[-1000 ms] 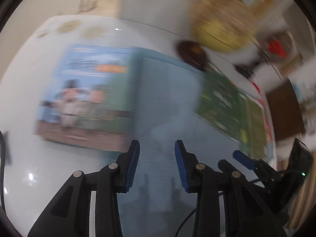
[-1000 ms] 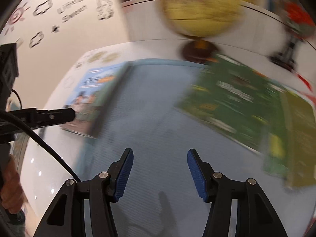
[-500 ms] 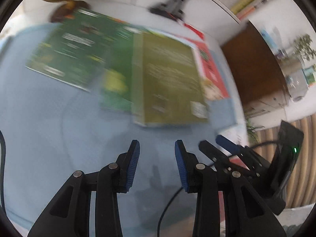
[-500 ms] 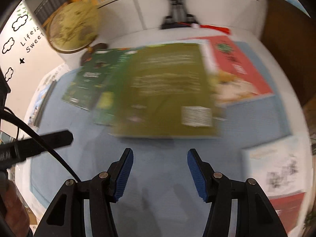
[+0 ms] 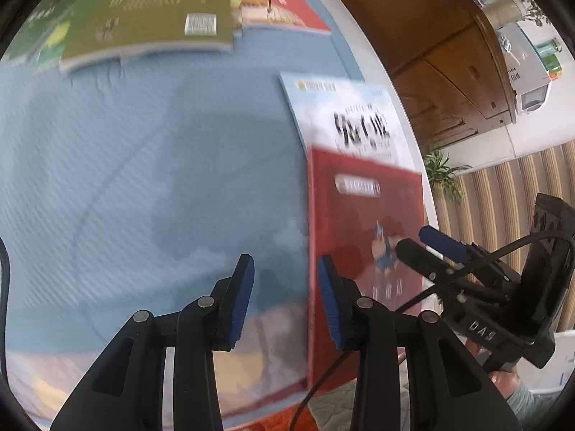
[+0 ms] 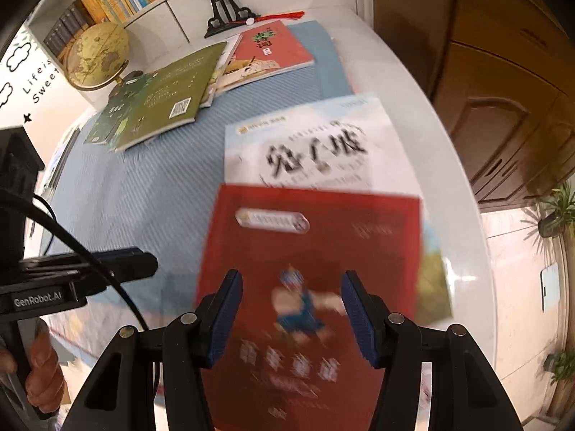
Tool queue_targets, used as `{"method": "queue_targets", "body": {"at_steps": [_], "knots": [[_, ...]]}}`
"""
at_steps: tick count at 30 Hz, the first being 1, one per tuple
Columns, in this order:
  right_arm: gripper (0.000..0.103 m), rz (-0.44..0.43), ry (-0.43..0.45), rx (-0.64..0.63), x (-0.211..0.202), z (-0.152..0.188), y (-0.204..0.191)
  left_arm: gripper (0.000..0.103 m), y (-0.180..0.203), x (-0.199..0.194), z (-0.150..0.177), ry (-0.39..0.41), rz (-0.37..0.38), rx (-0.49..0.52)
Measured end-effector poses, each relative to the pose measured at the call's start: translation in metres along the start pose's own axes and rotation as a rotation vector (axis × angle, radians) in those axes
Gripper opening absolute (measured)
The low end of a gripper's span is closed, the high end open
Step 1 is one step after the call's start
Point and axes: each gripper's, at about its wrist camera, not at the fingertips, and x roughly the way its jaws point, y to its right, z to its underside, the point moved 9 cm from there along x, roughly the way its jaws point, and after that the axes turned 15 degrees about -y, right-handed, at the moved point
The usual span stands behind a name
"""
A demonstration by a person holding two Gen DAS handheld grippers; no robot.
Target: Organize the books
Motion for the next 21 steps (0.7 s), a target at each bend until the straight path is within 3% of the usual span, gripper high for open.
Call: {"method": "queue_targets", "body": {"at_steps": [3, 7, 13, 16, 18, 21], "knots": [[0.055, -0.007, 0.006, -0.020, 0.005, 0.012, 0.010, 0.033, 0.007, 0.014, 0.022, 0.006, 0.010, -0.039], [0.040, 0.001, -0.026, -0.092, 0.016, 0.022, 0.019, 0.033, 0.019, 0.026, 0.039, 0.021, 0.021, -0.082], [0.038, -0.018, -0.022, -0.139, 0.020, 0.020, 0.019, 0.033, 0.027, 0.036, 0.039, 0.024, -0.058, -0.091], [0.038, -0.010, -0.034, -0.194, 0.023, 0.020, 0.017, 0.034, 0.034, 0.038, 0.037, -0.003, 0.007, -0.098], [0.039, -0.023, -0.039, -0.213, 0.024, 0.019, 0.017, 0.033, 0.035, 0.035, 0.037, 0.002, 0.005, -0.101], [0.040, -0.053, -0.054, -0.227, 0.025, 0.018, 0.019, 0.033, 0.048, 0.016, 0.038, 0.061, 0.077, -0.092]]}}
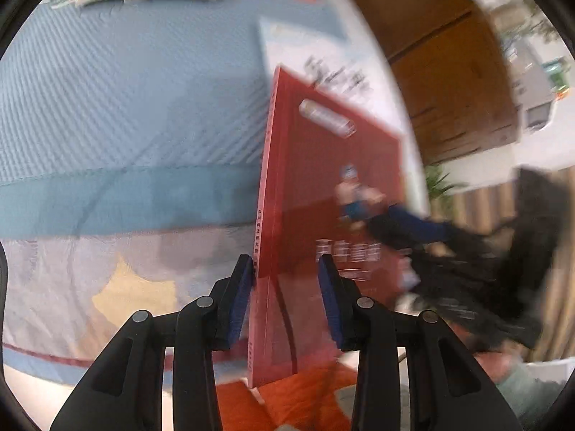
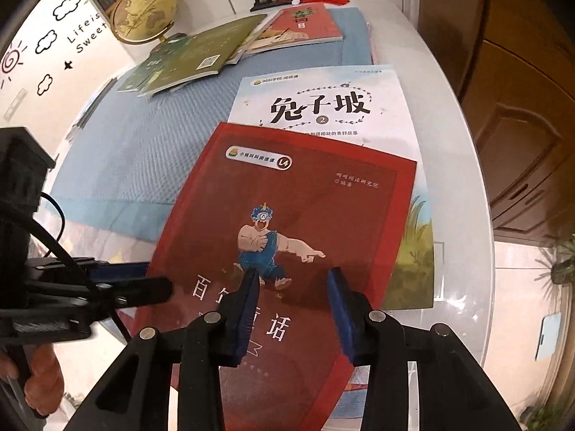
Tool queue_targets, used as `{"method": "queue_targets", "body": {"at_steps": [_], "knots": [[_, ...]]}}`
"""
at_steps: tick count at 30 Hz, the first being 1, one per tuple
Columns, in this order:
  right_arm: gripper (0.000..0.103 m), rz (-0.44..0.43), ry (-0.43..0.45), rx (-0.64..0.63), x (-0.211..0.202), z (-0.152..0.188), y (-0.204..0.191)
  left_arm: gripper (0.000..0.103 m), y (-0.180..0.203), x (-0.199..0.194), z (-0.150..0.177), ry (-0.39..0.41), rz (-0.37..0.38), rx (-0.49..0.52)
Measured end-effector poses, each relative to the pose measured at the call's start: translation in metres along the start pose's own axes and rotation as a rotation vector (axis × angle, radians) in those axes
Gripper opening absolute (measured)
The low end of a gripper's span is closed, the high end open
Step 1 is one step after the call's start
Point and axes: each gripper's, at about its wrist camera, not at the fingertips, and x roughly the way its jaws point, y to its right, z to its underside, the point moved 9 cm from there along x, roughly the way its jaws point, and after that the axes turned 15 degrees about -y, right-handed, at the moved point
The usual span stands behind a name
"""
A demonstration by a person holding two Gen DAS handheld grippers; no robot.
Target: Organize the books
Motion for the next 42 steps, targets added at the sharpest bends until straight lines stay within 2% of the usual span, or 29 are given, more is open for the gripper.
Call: {"method": "queue_targets", "body": {"at_steps": [2, 3, 4, 7, 10, 12, 15, 17, 19, 22, 26, 29, 32, 37, 40, 42], "knots": [[0.041, -0.035, -0.005, 0.004, -0.001, 0.000, 0.005, 0.033, 0.023, -0.029, 0.001, 0.080, 0.126, 0.032], [0.041, -0.055, -0.006, 0.008, -0.002, 0.000, 0.006, 0.033, 0.031, -0.036, 0.001, 0.101, 0.149, 0.045], [0.041, -0.080, -0.011, 0.013, -0.003, -0.001, 0.008, 0.033, 0.034, -0.039, 0.000, 0.110, 0.147, 0.055], [0.041, -0.118, -0.017, 0.024, -0.003, -0.002, 0.012, 0.033, 0.036, -0.029, -0.002, 0.126, 0.048, 0.064], [0.043, -0.124, -0.015, 0.009, -0.003, 0.000, 0.010, 0.032, 0.029, -0.012, -0.001, 0.092, 0.085, 0.017], [0.045, -0.113, -0.009, -0.008, -0.003, 0.001, 0.008, 0.029, 0.027, -0.003, -0.003, 0.091, 0.080, -0.004], [0.045, -0.117, -0.010, -0.014, -0.003, 0.000, 0.008, 0.017, 0.022, 0.003, 0.004, 0.093, 0.056, -0.025], [0.045, -0.135, -0.026, -0.009, -0.004, 0.000, 0.011, 0.011, 0.017, 0.003, 0.002, 0.089, 0.076, -0.050], [0.044, -0.181, -0.076, 0.021, -0.006, 0.004, 0.020, 0.010, 0.011, 0.001, 0.003, 0.079, 0.141, -0.090], [0.045, -0.209, -0.087, 0.084, -0.014, 0.020, 0.046, 0.010, 0.014, 0.004, 0.002, 0.069, 0.223, -0.136], [0.045, -0.268, -0.137, 0.140, -0.008, 0.044, 0.066, 0.010, 0.018, 0.005, 0.004, 0.054, 0.241, -0.137], [0.045, -0.272, -0.145, 0.133, -0.002, 0.051, 0.060, 0.010, 0.017, 0.008, 0.003, 0.041, 0.247, -0.143], [0.046, -0.225, -0.140, 0.113, -0.005, 0.052, 0.053, 0.010, 0.014, 0.007, 0.003, 0.040, 0.258, -0.147], [0.046, -0.193, -0.108, 0.017, -0.021, 0.039, 0.027, 0.010, -0.003, -0.014, 0.006, 0.089, 0.279, -0.178], [0.047, -0.208, -0.073, -0.030, -0.025, 0.012, 0.006, 0.010, -0.024, -0.030, -0.004, 0.140, 0.277, -0.231], [0.047, -0.204, -0.050, -0.063, -0.022, -0.016, -0.011, 0.010, -0.045, -0.045, -0.018, 0.190, 0.248, -0.273]]}}
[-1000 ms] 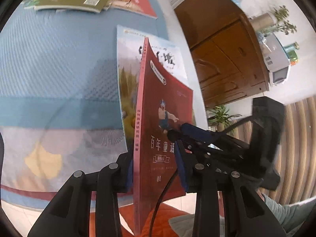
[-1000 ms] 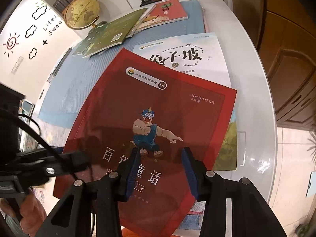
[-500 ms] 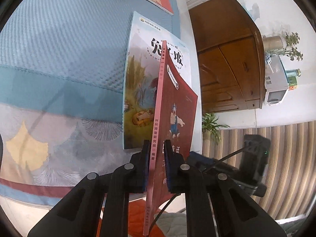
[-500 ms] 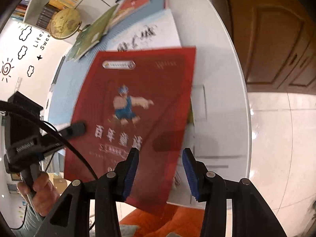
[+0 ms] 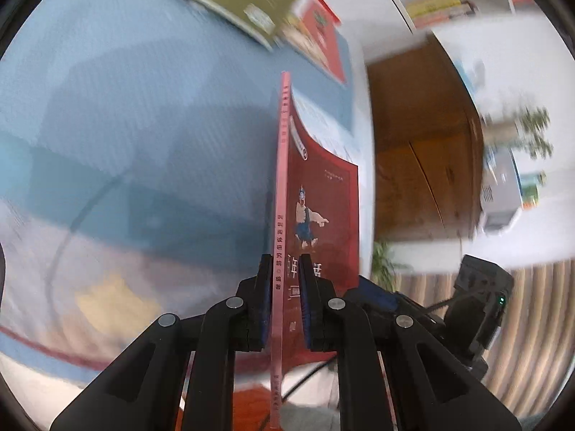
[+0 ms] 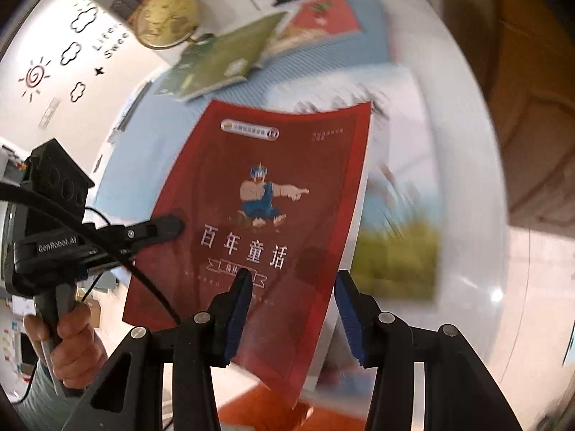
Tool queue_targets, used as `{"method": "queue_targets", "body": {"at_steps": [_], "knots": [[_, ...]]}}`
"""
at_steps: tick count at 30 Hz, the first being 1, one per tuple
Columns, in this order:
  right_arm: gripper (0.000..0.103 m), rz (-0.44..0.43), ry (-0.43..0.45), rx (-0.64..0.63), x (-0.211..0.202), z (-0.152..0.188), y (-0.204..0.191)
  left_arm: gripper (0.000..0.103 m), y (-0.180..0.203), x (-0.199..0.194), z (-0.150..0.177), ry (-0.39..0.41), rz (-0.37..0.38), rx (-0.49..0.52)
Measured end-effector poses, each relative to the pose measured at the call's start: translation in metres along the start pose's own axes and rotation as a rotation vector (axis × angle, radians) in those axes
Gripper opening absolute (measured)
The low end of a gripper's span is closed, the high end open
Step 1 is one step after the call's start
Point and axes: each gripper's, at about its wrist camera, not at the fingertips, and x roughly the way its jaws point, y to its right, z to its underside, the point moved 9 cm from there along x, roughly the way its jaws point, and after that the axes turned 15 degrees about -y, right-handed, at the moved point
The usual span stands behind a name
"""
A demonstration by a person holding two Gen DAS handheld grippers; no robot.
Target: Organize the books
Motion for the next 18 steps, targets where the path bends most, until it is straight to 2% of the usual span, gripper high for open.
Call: {"method": "queue_targets", "body": {"at_steps": [4, 6, 11, 15, 18], "knots": [[0.047, -0.014, -0.005, -0.006, 0.025, -0.051, -0.008, 0.010, -0.023, -0.015, -0.031, 0.061, -0.040, -0.046], [0.047, -0.030, -0.028, 0.006, 0.036, -0.064, -0.010, 0.010, -0.036, -0.014, -0.033, 0.047, -0.063, -0.080], [0.047, 0.042, -0.055, -0.058, 0.036, -0.042, -0.012, 0.014, -0.051, 0.002, -0.006, -0.015, -0.105, -0.091], [0.047, 0.112, -0.038, -0.111, 0.039, -0.024, -0.016, 0.016, -0.060, 0.008, 0.007, -0.026, -0.071, -0.118], [0.047, 0.129, -0.023, -0.098, 0.039, -0.028, -0.013, 0.016, -0.047, -0.011, 0.012, 0.027, 0.041, -0.117]]}}
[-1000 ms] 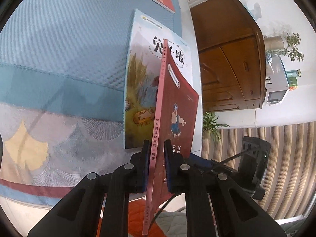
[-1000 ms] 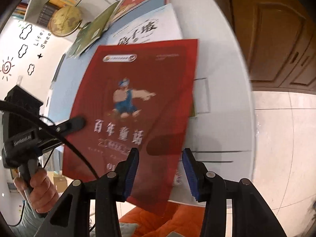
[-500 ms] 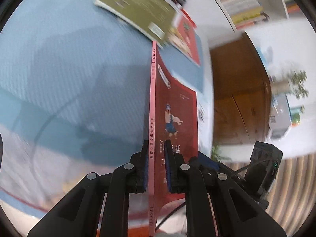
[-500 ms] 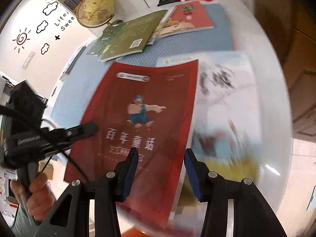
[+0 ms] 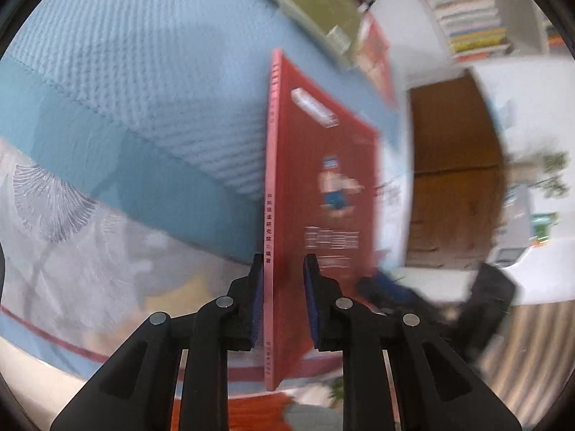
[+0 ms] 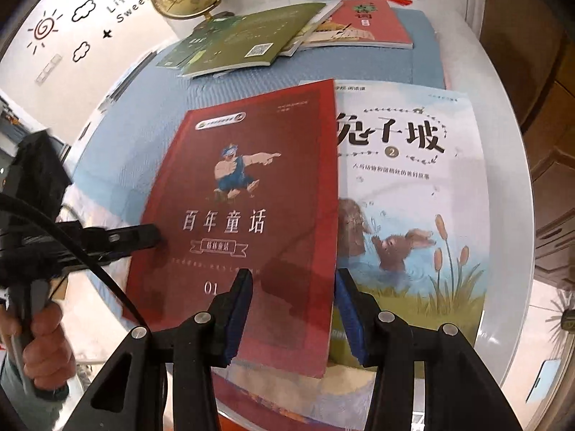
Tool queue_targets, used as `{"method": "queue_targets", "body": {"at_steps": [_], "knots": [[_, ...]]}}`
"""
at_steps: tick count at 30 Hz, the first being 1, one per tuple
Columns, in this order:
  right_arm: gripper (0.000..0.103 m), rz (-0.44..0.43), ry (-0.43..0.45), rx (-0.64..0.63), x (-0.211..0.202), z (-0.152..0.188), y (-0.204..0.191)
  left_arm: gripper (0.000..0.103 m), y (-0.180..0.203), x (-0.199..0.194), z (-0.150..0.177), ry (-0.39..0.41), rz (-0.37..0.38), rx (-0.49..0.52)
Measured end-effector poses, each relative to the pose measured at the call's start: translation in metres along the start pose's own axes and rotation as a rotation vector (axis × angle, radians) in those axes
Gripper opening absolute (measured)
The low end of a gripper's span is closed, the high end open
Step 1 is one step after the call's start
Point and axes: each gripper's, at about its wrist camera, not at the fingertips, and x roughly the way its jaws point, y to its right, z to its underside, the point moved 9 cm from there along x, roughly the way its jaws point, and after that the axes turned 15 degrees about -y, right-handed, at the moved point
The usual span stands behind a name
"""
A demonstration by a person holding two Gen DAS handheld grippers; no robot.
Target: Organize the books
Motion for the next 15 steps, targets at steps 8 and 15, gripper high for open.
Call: {"method": "queue_targets", "body": {"at_steps": [8, 15], "knots": [[0.047, -0.133, -0.013, 0.034, 0.005, -0.012, -0.016, 0.016, 0.013, 0.017, 0.011, -0.002, -0.049, 0.054], [0.057, -0.283, -0.112, 0.070, 0.007, -0.010, -0.021, 0.013, 0.030, 0.001, -0.009, 0.046, 0.162, -0.025]]}}
